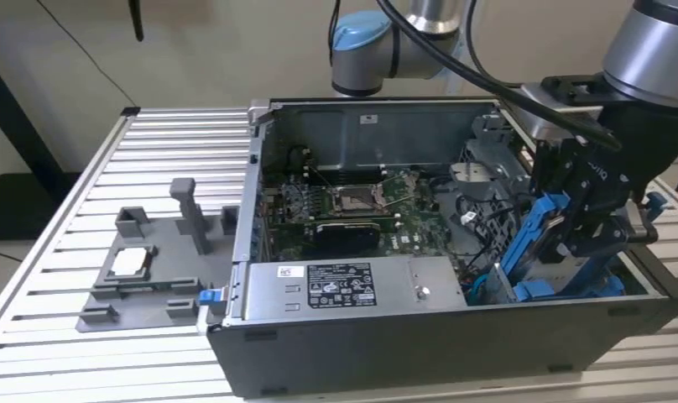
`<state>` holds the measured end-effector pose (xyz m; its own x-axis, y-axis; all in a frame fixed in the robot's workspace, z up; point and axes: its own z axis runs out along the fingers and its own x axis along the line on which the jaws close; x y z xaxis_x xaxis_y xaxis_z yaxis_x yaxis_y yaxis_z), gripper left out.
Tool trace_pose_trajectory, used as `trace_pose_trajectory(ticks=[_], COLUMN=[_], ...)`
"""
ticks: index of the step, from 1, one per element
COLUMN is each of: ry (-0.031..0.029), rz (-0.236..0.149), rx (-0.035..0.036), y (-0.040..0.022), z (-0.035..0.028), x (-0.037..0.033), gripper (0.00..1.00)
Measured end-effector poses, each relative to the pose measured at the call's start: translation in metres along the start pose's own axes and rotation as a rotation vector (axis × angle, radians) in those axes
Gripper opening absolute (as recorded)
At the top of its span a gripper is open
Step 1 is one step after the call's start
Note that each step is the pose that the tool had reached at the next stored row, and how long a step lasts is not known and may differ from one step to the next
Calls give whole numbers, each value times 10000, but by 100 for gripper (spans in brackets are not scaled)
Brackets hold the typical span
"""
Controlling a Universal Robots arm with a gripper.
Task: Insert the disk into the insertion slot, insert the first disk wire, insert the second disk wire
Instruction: 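Insert the disk into the insertion slot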
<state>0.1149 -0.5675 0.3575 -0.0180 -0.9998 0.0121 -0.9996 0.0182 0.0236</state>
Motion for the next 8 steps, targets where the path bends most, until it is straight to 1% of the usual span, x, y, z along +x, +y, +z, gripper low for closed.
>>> trace_pose_trajectory(ticks=[7,8], ry=[-10,-9], rz=[0,0], rx=[-1,-1], y=[0,0], z=[2,2], x=[0,0], gripper=[33,34])
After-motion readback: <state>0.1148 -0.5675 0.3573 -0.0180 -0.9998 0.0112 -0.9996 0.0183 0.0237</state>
